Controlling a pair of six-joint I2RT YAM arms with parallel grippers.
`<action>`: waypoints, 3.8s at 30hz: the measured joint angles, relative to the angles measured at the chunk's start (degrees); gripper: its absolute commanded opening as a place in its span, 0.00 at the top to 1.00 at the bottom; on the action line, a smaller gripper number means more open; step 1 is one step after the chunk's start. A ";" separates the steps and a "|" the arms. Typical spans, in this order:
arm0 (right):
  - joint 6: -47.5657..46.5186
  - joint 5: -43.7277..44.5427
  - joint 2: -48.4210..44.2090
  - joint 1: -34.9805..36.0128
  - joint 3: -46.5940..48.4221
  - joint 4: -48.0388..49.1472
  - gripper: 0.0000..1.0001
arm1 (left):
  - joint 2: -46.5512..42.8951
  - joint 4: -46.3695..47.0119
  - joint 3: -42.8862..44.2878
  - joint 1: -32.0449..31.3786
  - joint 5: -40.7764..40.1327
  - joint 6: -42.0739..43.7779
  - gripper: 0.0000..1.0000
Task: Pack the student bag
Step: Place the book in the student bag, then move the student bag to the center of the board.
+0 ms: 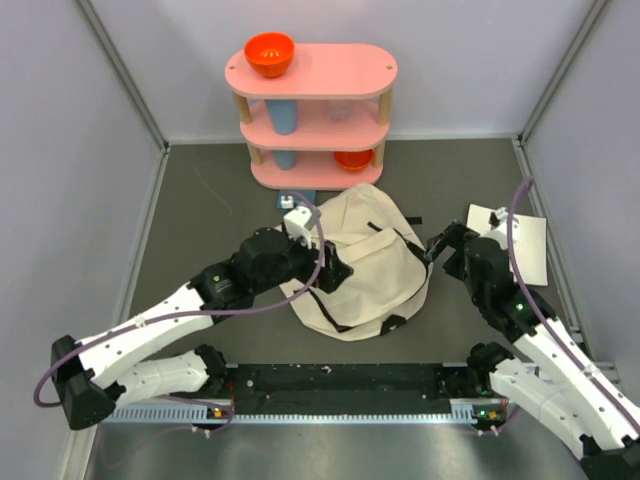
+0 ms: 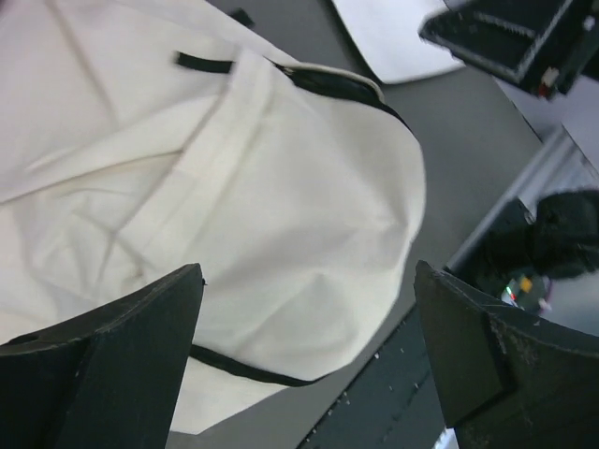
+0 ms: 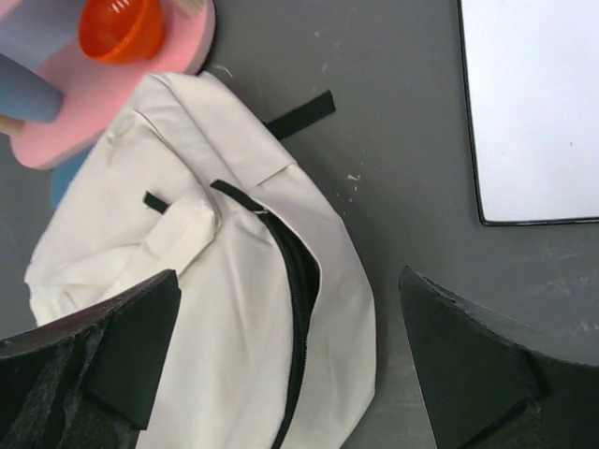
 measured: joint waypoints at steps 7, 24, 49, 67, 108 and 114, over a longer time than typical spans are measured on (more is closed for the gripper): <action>-2.19 -12.28 12.28 -6.86 1.07 0.22 0.01 | -3.08 -2.51 -7.02 2.56 -12.85 -8.50 0.01; -7.43 -33.27 28.30 -16.04 1.57 6.64 0.07 | -4.74 -7.52 -19.52 5.95 -14.53 -21.94 0.01; 9.70 -37.77 24.09 5.42 -14.51 26.62 0.58 | 6.54 5.55 -18.67 29.49 2.86 -15.58 0.02; 3.34 -16.13 6.34 0.61 -6.27 8.24 0.09 | -7.72 -6.62 -11.41 35.98 -0.92 -3.58 0.02; 14.27 -35.17 22.86 14.97 -11.23 35.54 0.04 | -5.20 -9.73 -0.90 28.94 6.43 -3.45 0.04; 9.51 -19.12 7.23 10.84 -8.04 21.59 0.02 | -2.64 -10.60 1.81 18.62 1.36 -2.01 0.05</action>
